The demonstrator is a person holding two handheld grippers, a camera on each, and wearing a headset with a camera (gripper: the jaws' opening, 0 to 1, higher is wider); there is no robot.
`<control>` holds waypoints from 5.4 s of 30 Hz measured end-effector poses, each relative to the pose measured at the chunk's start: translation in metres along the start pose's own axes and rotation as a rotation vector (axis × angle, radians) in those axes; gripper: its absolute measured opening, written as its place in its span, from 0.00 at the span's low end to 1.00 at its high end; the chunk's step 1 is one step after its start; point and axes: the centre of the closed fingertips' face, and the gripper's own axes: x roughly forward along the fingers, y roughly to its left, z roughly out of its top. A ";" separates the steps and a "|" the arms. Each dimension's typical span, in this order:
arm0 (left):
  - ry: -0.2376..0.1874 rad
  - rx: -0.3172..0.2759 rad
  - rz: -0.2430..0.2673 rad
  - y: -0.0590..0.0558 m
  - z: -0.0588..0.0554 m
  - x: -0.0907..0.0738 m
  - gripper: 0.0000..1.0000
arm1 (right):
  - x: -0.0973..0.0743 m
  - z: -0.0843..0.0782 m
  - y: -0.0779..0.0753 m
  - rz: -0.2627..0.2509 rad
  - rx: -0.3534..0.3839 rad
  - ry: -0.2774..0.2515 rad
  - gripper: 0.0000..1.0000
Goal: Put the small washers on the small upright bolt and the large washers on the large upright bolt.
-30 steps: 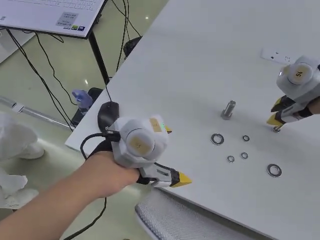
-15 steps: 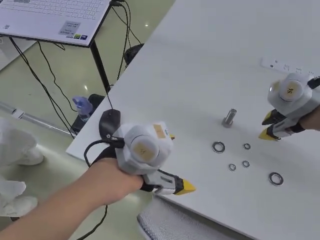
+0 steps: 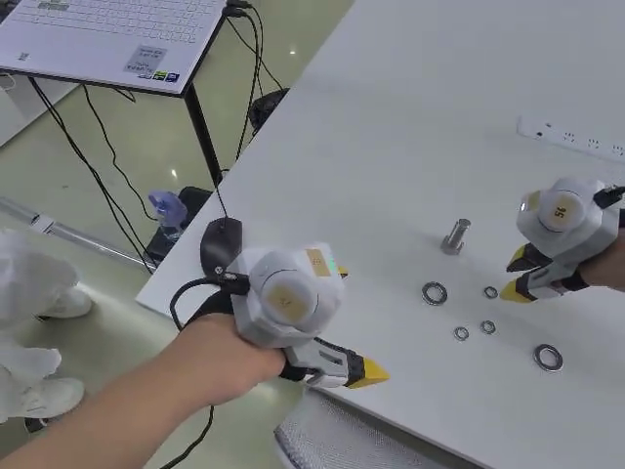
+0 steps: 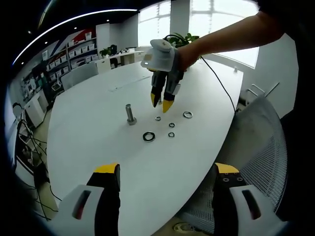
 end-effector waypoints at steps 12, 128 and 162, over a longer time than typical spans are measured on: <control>-0.011 -0.030 -0.004 0.001 -0.003 0.003 0.90 | 0.023 -0.003 -0.004 -0.016 0.042 0.008 0.27; -0.035 -0.104 0.009 0.015 0.007 0.011 0.89 | -0.045 -0.061 -0.064 -0.134 0.207 0.045 0.13; -0.031 -0.111 0.018 0.017 0.002 0.012 0.84 | -0.008 -0.074 -0.066 -0.113 0.204 0.088 0.13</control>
